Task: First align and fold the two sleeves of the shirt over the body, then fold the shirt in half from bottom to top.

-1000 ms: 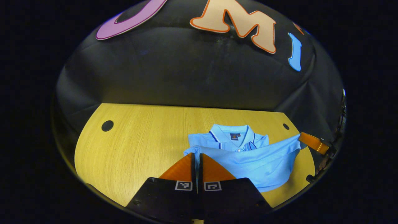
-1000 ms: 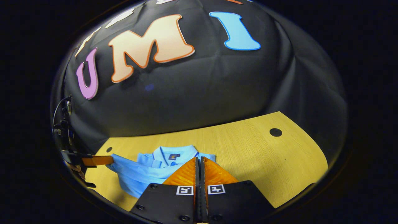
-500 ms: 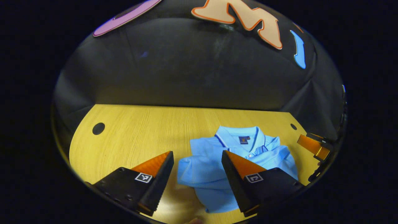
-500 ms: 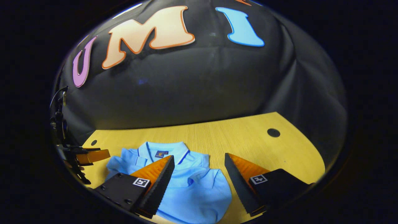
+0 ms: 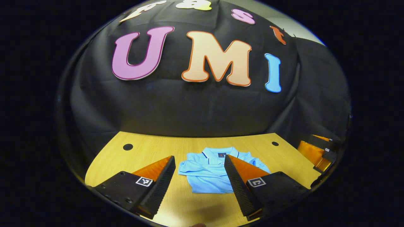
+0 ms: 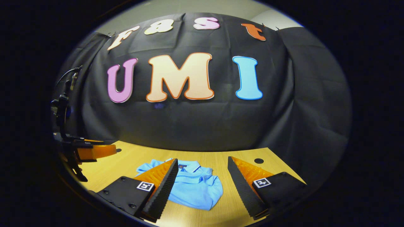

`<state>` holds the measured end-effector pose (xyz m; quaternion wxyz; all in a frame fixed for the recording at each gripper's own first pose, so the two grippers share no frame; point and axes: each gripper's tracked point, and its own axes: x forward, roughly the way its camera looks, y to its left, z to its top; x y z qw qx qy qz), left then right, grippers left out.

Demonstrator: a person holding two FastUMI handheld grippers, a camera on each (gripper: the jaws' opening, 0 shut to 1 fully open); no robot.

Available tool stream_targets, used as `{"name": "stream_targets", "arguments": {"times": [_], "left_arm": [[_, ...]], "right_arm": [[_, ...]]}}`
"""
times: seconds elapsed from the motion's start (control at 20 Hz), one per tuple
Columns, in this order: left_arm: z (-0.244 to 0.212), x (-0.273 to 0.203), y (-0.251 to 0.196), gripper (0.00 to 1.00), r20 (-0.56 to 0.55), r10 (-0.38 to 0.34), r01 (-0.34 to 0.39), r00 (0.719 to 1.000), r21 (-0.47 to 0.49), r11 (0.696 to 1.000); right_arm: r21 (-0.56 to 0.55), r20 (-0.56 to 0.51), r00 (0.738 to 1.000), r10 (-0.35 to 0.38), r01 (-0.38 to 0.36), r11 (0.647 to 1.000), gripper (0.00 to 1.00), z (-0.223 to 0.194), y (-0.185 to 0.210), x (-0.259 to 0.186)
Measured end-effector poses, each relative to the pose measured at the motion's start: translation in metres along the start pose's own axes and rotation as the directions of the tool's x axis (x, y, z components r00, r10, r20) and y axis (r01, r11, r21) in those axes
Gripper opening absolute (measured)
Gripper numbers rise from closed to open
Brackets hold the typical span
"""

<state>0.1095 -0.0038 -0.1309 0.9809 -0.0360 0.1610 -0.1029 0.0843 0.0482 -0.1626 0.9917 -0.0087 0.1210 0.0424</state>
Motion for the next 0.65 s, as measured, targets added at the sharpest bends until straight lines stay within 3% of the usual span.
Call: {"name": "stream_targets", "arguments": {"times": [0.25,0.45,0.5,0.65], "left_arm": [[0.009,-0.07,-0.014,0.93,0.067,0.049,-0.05,0.997,0.015,0.999],[0.014,-0.111,-0.028,0.93,0.092,0.049,-0.05,0.995,0.014,0.999],[0.014,-0.117,-0.029,0.93,0.089,0.046,-0.048,0.995,0.022,0.999],[0.023,-0.125,-0.034,0.93,0.1,0.041,-0.046,0.994,0.052,0.998]], "right_arm": [[0.031,0.009,0.999,0.046,-0.046,0.998,0.98,0.006,0.007,-0.077],[0.083,0.024,0.998,0.057,-0.058,0.995,0.98,0.015,0.013,-0.11],[0.097,0.029,0.998,0.061,-0.064,0.993,0.94,0.018,0.016,-0.116],[0.093,0.065,0.996,0.063,-0.069,0.993,0.98,0.03,0.018,-0.126]]}}
